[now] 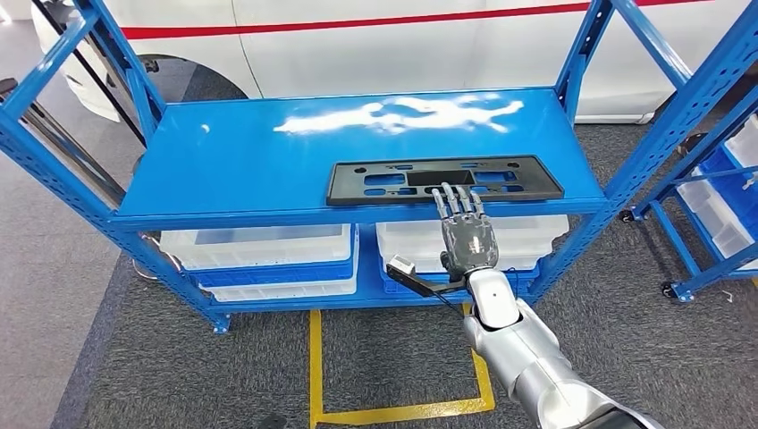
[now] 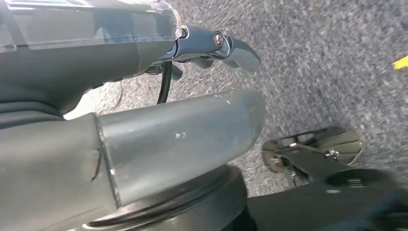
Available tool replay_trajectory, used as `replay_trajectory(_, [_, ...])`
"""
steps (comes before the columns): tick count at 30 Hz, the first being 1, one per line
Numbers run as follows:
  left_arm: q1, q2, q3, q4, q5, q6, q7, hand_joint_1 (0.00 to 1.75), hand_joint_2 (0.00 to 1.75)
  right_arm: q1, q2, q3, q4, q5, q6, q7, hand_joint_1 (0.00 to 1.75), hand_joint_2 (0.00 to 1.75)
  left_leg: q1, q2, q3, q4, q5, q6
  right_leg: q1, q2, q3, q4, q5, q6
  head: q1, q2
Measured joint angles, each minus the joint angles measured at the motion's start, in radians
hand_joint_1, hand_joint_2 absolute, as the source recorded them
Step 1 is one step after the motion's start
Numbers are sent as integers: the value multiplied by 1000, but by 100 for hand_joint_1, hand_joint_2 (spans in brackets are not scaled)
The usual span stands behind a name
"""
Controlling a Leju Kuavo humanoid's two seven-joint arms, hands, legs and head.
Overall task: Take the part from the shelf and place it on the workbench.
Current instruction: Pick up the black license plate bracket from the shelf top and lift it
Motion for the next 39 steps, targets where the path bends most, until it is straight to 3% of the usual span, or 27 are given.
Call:
replay_trajectory(2, [-2,0,0,0,0,0,0,0,0,-1,4,3,-4,0,0,-1,0,175,-4,-2,37,-81,22,8,3,2,1,2,-4,9,0,0])
replay_trajectory(6, [-2,-1,0,0,0,-2,0,0,0,0,6,11,-15,-1,0,-5,0,175,0,-4,46,-101,20,23,3,0,-1,6,-13,30,0,0])
replay_trajectory(8, [-4,-2,0,0,0,-2,0,0,0,-1,6,13,-20,-1,0,-6,0,175,3,-3,52,-109,22,32,2,-2,-36,78,-55,38,1,0])
replay_trajectory(10, [-5,-2,0,0,0,-3,0,0,0,1,6,14,-20,-2,0,-6,0,175,2,-2,53,-109,20,39,0,-4,-102,207,-108,42,2,0])
replay_trajectory(11, [-5,-2,0,0,0,-3,0,0,0,3,5,15,-20,-2,0,-6,0,175,1,-3,53,-108,18,40,0,-4,-129,252,-117,43,2,0])
replay_trajectory(12, [-4,-2,0,0,0,-3,0,0,0,6,5,16,-20,-3,0,-6,0,175,1,-3,54,-107,16,41,-1,-5,-139,262,-106,43,2,0])
replay_trajectory(13, [-3,-2,0,0,-1,-3,0,0,0,7,5,16,-22,-5,0,-7,0,175,1,-3,55,-105,14,41,-1,-5,-130,234,-79,41,2,0])
replay_trajectory(15, [-4,-2,0,0,-2,-3,0,0,0,6,5,17,-27,-8,0,-9,0,175,-1,-5,59,-101,7,37,1,-6,-74,110,-8,34,2,0])
replay_trajectory(17, [-4,-2,-1,0,-3,-3,0,0,0,4,6,19,-31,-11,0,-10,0,175,-5,-5,60,-97,2,29,5,-6,-32,17,21,27,2,0])
replay_trajectory(20, [-4,-3,-2,0,-4,-3,0,0,0,5,8,19,-32,-14,0,-10,0,175,-6,-5,60,-99,-2,17,5,-4,-22,-4,17,18,1,0])
replay_trajectory(22, [-5,-3,-2,0,-5,-3,0,0,0,3,11,19,-32,-15,0,-11,0,175,-5,-5,49,-69,-25,7,0,-4,-14,-13,18,7,0,0])
replay_trajectory(25, [-4,-3,-3,0,-6,-4,0,0,0,1,14,20,-31,-18,0,-12,0,175,0,-4,-35,106,-106,-5,-2,-6,-6,-17,15,-5,-1,0])
replay_trajectory(26, [-3,-3,-3,0,-7,-4,0,0,0,1,14,20,-30,-19,0,-13,0,175,2,-4,-65,158,-120,-8,-2,-6,-5,-16,13,-6,-1,0])
replay_trajectory(27, [-2,-3,-3,0,-7,-4,0,0,0,2,14,20,-29,-21,0,-13,0,175,3,-4,-80,179,-114,-11,-2,-5,-3,-15,11,-6,-1,0])
replay_trajectory(28, [-2,-3,-3,0,-7,-5,0,0,0,2,14,20,-28,-23,0,-13,0,175,5,-4,-76,160,-89,-12,-2,-4,0,-14,8,-5,-1,0])
replay_trajectory(31, [-2,-3,-3,0,-7,-5,0,0,0,1,14,20,-27,-28,0,-13,0,175,7,-5,10,-28,11,-9,-3,0,11,-8,-6,7,-1,0])
replay_trajectory(33, [-3,-3,-3,0,-7,-5,0,0,0,0,15,20,-27,-29,0,-13,0,175,4,-8,36,-84,18,-1,0,1,10,-5,-10,17,-2,0])
replay_trajectory(36, [-2,-3,-3,0,-8,-5,0,0,0,-1,16,20,-27,-30,-1,-13,0,175,3,-9,41,-93,16,17,0,0,8,-1,-18,34,-2,0])
replay_trajectory(38, [-2,-3,-3,0,-8,-5,-1,0,0,-2,16,20,-27,-31,-1,-13,0,175,6,-8,47,-100,16,30,-2,-3,-18,59,-53,43,-1,0])
replay_trajectory(39, [-3,-3,-3,0,-8,-5,-1,0,0,-3,16,20,-27,-31,-1,-13,0,175,5,-8,49,-100,15,34,-2,-5,-47,117,-80,45,-1,0])
